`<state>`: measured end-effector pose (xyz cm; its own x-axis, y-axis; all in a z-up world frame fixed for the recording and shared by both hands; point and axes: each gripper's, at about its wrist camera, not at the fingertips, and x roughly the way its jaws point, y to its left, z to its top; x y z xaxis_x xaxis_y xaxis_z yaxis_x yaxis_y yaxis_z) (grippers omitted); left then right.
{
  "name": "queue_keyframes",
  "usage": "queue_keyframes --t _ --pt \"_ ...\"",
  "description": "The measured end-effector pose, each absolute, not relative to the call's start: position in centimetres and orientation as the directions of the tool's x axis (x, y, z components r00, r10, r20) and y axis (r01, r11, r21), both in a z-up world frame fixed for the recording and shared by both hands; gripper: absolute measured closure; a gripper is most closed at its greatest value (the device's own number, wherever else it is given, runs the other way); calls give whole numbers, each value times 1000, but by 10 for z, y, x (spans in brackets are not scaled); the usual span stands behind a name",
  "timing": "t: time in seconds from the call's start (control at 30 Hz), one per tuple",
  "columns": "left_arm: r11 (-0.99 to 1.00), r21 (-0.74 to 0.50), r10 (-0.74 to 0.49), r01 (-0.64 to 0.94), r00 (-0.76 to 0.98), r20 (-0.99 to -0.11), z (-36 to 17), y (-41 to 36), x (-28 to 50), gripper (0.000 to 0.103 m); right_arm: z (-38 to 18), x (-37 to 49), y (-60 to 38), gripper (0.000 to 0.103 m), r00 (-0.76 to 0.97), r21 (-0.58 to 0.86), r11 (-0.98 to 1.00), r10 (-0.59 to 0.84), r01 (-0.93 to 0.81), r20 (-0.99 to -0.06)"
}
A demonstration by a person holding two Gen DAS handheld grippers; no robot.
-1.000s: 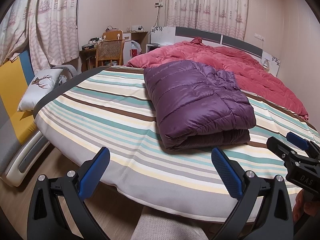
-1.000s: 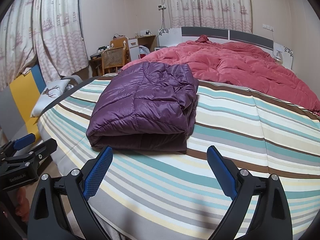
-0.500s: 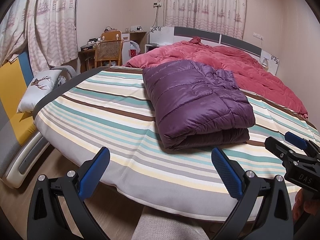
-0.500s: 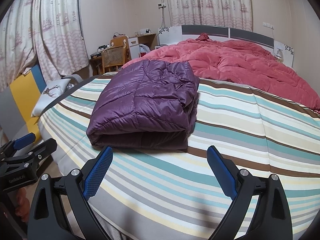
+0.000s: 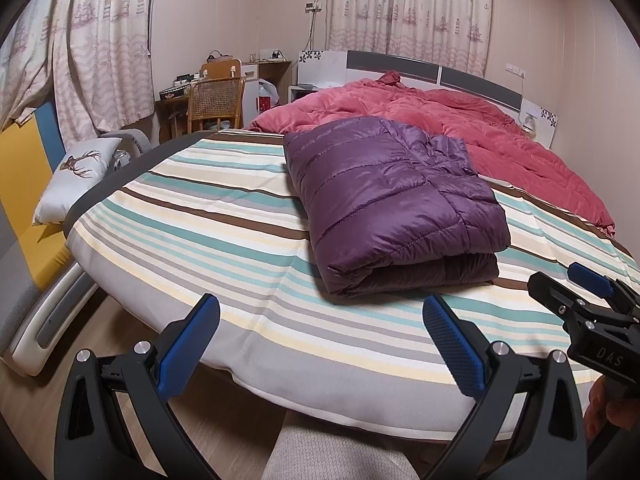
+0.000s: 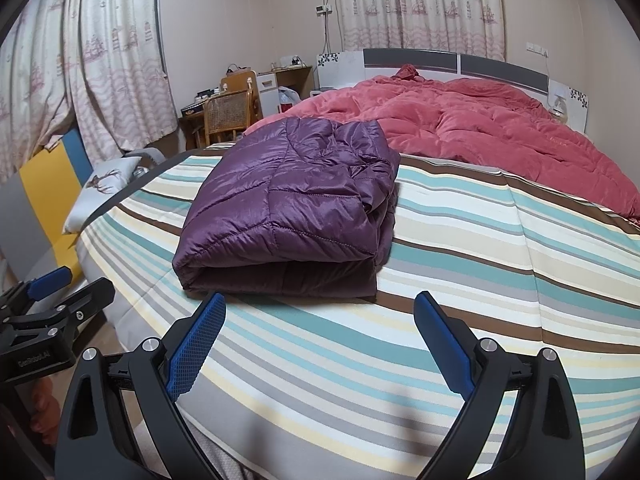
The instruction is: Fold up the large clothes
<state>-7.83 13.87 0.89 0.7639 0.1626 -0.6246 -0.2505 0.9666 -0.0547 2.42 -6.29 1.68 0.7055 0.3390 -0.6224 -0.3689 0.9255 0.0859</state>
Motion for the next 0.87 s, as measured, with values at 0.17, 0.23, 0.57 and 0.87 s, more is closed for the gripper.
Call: queue_keyframes --t 0.17,0.23,0.57,0.87 --pt "967 -62 155 -248 761 -630 6 140 -77 2 17 22 -62 8 706 87 925 340 -369 -621" --pt "966 -64 155 -250 759 -632 5 141 -77 2 17 23 -62 8 704 88 925 341 -370 -623" --pt "966 -53 161 -255 746 -647 3 145 -76 2 17 24 -63 9 702 89 925 341 -369 -625" --pt "968 -44 158 -247 735 -659 0 144 -71 2 13 25 -62 8 693 96 925 341 -367 -636"
